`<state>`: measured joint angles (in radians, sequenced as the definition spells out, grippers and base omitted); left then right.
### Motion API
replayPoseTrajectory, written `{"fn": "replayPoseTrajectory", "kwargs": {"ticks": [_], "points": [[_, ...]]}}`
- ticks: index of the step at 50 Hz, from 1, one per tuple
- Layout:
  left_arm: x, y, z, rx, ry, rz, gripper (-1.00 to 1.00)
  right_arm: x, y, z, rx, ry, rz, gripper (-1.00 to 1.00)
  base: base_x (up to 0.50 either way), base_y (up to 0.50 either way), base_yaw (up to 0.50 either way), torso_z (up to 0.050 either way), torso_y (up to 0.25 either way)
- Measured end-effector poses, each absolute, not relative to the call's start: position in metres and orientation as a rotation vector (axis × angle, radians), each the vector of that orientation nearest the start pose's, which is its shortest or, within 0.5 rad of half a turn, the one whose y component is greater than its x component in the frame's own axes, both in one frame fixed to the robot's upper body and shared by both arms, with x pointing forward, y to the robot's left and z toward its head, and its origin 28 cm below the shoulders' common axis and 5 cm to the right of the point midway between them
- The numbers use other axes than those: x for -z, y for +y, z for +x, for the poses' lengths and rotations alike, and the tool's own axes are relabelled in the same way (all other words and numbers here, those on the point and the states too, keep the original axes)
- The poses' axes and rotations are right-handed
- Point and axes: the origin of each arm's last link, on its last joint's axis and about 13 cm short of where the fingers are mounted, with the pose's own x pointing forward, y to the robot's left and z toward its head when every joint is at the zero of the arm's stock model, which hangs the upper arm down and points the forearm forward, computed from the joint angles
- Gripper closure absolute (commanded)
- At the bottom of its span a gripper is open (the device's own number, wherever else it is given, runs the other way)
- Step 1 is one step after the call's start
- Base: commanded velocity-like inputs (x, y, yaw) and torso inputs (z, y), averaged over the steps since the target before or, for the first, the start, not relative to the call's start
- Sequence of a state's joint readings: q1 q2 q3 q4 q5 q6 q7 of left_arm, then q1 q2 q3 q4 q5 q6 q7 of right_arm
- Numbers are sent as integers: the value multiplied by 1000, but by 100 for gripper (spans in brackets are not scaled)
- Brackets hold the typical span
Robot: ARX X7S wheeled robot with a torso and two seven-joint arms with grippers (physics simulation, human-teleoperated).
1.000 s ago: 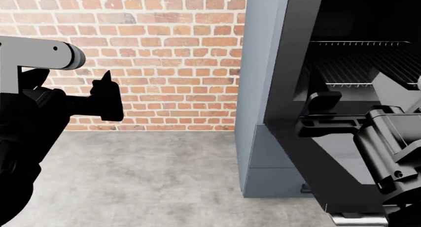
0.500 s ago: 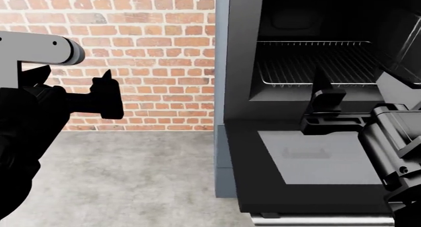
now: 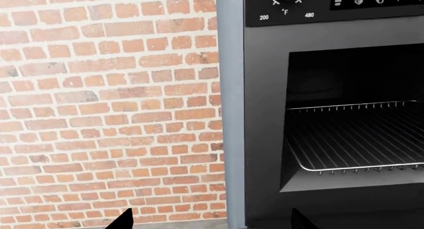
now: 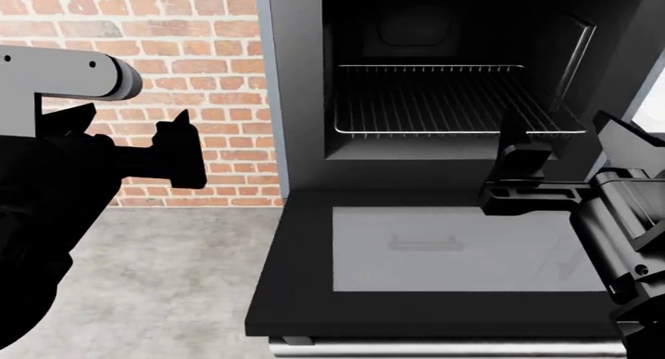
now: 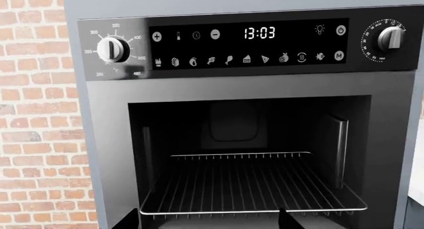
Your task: Fully slide the oven rack out.
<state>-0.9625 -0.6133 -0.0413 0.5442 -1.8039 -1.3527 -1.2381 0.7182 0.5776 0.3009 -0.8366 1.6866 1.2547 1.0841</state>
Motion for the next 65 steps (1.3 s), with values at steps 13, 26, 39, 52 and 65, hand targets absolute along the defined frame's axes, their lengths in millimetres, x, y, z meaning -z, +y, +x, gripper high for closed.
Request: {"fn": "replayPoseTrajectory", "kwargs": {"ticks": [13,26,39,52,65], "points": [[-284,240,208,42,60,57,-100,-260,-137,172,-19,-134,40,-100,0,-500,0,0,0],[-281,238,209,51,69,62,-100,-259,-138,172,-18,-127,38,-100,7,-500,0,0,0],[-281,238,208,54,67,62,-100,-258,-138,173,-26,-127,40,-100,327,-233,0,0,0],[-281,237,211,52,71,66,-100,-258,-139,175,-39,-130,42,-100,481,-97,0,0,0],[-282,236,213,58,78,69,-100,-260,-139,176,-40,-123,46,-100,421,-82,0,0,1]]}}
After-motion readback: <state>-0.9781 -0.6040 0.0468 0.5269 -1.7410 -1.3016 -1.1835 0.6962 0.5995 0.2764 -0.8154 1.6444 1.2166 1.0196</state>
